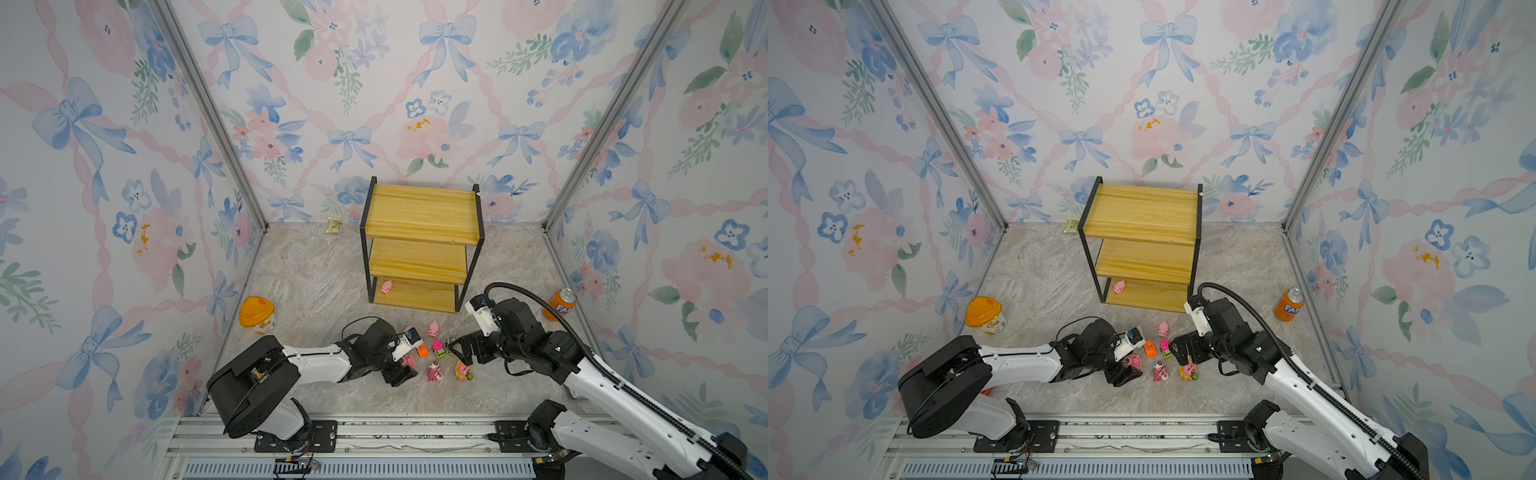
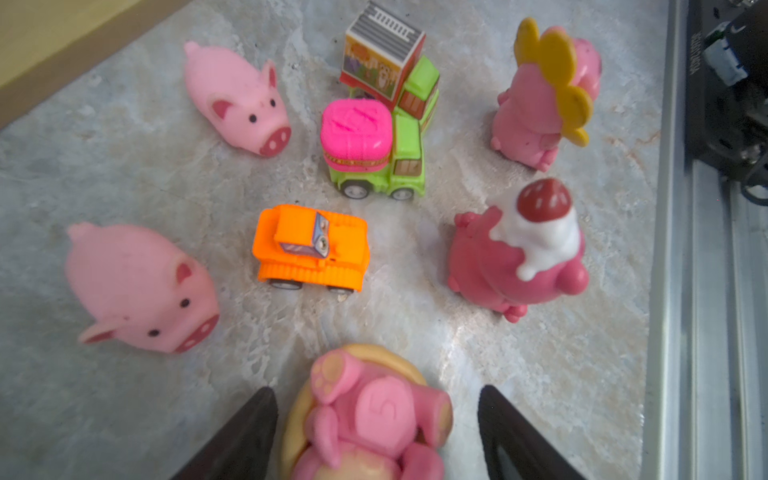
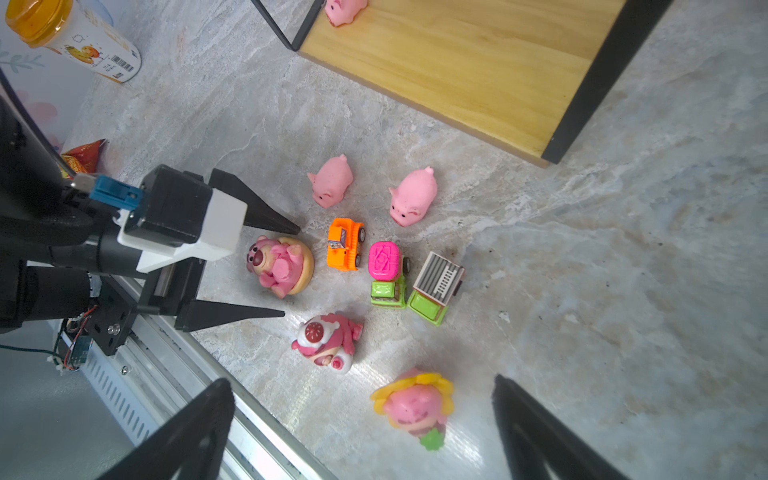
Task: Place and organize the plastic toys onto the shelf
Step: 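Move the left gripper over the pink donut-shaped figurine while the right gripper hovers nearby, then close the left gripper on the pink figurine on a donut base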
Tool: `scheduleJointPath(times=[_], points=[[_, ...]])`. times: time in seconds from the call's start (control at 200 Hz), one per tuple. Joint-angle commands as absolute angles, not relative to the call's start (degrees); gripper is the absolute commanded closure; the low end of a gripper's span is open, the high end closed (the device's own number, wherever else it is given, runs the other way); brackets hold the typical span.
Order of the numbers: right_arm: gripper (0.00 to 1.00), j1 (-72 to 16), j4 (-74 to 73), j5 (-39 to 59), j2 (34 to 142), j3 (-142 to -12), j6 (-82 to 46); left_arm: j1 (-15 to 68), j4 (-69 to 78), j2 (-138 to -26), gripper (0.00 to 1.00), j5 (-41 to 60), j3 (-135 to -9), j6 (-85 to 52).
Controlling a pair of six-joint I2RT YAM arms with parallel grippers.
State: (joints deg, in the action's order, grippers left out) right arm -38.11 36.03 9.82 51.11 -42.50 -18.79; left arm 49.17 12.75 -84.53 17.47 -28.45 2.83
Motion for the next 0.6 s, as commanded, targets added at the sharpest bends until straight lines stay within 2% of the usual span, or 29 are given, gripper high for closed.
scheduleJointPath(times=[0.0,0.595], points=[[0.01,-38.76,37.18,8.85,50.24,-42.45,-18.07,49.56,13.27,-85.92,0.24,18.46,-29.89,4.34],[0.01,-38.76,37.41,8.45,50.26,-42.28,-18.02,49.53,12.99,-89.93,0.36,18.41,-31.31,4.22]])
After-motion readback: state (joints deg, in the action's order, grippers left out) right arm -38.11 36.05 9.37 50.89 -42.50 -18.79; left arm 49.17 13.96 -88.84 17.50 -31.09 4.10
